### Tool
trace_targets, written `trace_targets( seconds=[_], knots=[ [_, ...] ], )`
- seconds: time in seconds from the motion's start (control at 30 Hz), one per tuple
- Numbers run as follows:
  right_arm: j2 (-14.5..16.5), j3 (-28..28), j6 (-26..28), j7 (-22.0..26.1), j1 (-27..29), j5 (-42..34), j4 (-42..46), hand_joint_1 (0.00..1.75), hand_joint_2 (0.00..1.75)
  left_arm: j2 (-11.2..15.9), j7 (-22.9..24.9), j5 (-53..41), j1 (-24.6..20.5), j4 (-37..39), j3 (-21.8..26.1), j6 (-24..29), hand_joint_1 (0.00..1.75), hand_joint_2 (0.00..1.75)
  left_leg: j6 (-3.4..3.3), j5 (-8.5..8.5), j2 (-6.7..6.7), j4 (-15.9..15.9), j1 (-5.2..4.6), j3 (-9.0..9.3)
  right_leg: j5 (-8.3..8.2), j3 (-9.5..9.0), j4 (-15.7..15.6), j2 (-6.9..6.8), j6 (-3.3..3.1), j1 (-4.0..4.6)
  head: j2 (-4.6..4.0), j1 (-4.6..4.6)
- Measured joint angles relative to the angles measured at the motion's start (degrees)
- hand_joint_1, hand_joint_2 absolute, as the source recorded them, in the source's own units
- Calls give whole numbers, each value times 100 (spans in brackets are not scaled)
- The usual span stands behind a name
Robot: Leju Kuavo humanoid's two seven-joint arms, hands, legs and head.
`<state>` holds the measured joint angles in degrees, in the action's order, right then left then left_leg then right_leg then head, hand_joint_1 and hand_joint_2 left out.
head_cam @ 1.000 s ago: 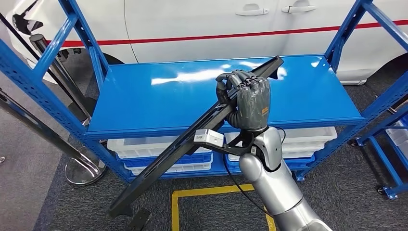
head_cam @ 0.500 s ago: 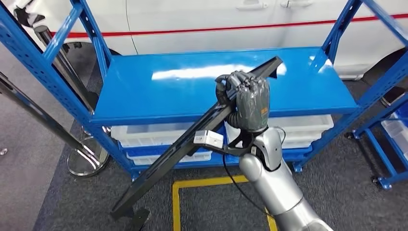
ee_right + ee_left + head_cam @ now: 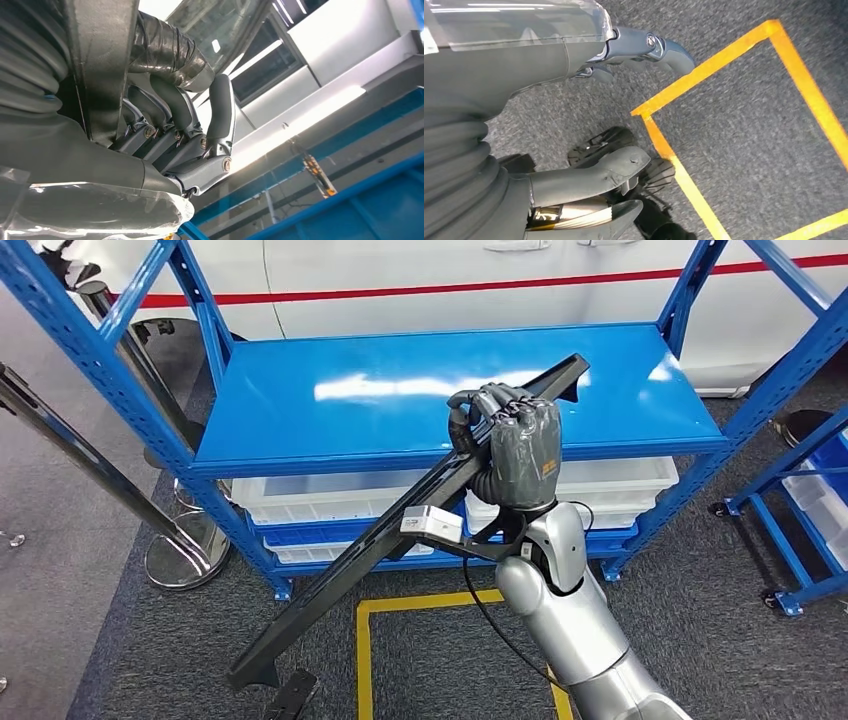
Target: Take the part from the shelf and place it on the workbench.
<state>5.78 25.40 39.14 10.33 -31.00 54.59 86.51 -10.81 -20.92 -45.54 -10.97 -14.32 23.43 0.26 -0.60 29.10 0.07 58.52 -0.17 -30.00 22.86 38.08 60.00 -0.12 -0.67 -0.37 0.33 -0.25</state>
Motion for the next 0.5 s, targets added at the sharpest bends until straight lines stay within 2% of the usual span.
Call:
trace_targets(
  seconds=[0.07,0.1,0.13,0.17,0.23,0.27,0.3,0.33,0.37,0.43,0.47,0.5],
  knots=[
    [-1,1,1,-8,1,1,7,175,175,-3,3,2,5,1,-1,1,0,175,-70,-116,3,-94,-20,-14,-82,8,-39,5,75,-10,0,1],
    [-2,2,1,-9,2,1,10,175,175,-7,5,2,3,1,-2,1,0,175,-108,-192,12,-159,-16,-27,-43,34,-16,17,107,-3,0,2],
    [-5,2,1,-11,0,1,14,175,175,-12,6,2,-2,1,-3,1,0,175,-159,-279,25,-218,-8,-55,95,83,91,29,133,6,0,4],
    [-8,2,1,-15,-1,0,15,175,175,-18,7,2,-6,1,-5,1,0,175,-195,-361,36,-262,-1,-100,331,158,313,41,149,15,0,7],
    [-10,2,1,-22,8,-2,15,175,175,-22,8,2,-3,0,-7,1,0,175,-235,-479,46,-248,-13,-253,851,329,969,44,169,8,0,8],
    [-11,2,1,-26,17,-2,13,175,175,-22,8,2,3,1,-7,1,0,175,-232,-526,46,-220,-16,-343,990,370,1247,42,179,1,0,8],
    [-14,2,1,-27,26,-3,12,175,175,-23,9,2,9,1,-7,1,0,175,-224,-568,46,-183,-14,-438,1007,333,1368,39,191,-13,0,7],
    [-15,2,1,-27,29,-3,11,175,175,-23,9,2,11,1,-8,1,0,175,-211,-604,46,-138,-8,-535,925,201,1292,34,205,-29,0,8],
    [-17,2,1,-27,28,-4,12,175,175,-24,9,2,11,1,-9,1,0,175,-190,-638,46,-87,1,-631,796,-25,1033,26,219,-49,0,7],
    [-17,2,1,-27,25,-3,15,175,175,-24,9,2,10,1,-10,1,0,175,-132,-694,43,19,11,-797,691,-476,371,21,218,-60,0,5],
    [-18,3,1,-27,27,-2,16,175,175,-24,9,2,12,1,-11,1,0,175,-98,-722,40,57,9,-847,688,-597,163,28,194,-53,0,7],
    [-19,3,1,-27,28,-2,16,175,175,-24,8,2,14,1,-11,1,0,175,-65,-757,37,75,4,-879,709,-625,74,41,158,-40,0,5]
  ],
)
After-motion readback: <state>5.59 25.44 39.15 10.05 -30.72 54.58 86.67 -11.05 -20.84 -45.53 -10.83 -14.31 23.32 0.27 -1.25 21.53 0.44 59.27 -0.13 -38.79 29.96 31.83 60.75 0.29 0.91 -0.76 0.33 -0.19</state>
